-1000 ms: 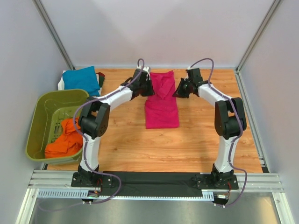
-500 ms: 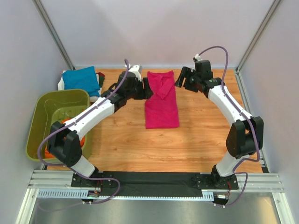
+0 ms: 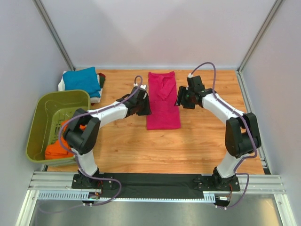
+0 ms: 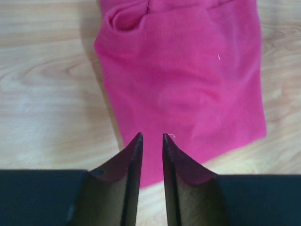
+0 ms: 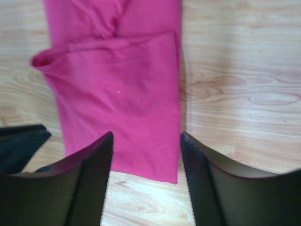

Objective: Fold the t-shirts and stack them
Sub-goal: Fold the tshirt

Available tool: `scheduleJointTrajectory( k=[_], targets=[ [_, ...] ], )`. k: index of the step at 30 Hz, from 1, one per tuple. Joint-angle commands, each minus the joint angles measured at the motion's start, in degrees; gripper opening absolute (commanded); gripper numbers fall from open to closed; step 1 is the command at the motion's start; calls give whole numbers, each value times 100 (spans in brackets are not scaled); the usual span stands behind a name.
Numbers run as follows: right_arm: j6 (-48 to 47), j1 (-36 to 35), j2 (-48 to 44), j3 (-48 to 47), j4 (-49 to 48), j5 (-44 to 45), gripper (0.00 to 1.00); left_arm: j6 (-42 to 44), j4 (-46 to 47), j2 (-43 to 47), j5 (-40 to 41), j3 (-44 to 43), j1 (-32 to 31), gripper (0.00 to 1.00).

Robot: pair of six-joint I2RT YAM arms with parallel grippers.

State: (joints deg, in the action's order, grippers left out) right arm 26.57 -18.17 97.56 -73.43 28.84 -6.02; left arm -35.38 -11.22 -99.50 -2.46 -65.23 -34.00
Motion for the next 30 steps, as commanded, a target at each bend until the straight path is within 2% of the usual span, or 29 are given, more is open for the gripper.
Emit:
scheduleJointTrajectory(
  k=[1,2,4,7,12,20,24,27,30],
  targets=[
    [76,24,281,171,-212,119,57,241,209,-586,-62,-648,25,27],
    [94,24,307,284,-343,-20,51,276,182,-692,-36,-762,42,23],
    [217,16,334,381,-545,-153,42,268,182,-956,-53,-965,95,22],
    [296,16,448,470,-669,-338,36,286,252,-1211,-61,-1114,174,22],
    [463,16,729,618,-880,-698,31,373,524,-1545,-299,-1272,271,22],
    [534,7,906,979,-1047,-795,26,347,419,-1941,-667,-1352,412,20],
    [499,7,511,1129,-1030,-778,26,540,402,-1417,-923,-1046,412,21],
    [455,7,80,1068,-766,-725,31,576,358,-634,-1020,-667,385,29],
    [419,7,-473,1067,-573,-725,41,611,200,262,-941,-219,228,44]
  ],
)
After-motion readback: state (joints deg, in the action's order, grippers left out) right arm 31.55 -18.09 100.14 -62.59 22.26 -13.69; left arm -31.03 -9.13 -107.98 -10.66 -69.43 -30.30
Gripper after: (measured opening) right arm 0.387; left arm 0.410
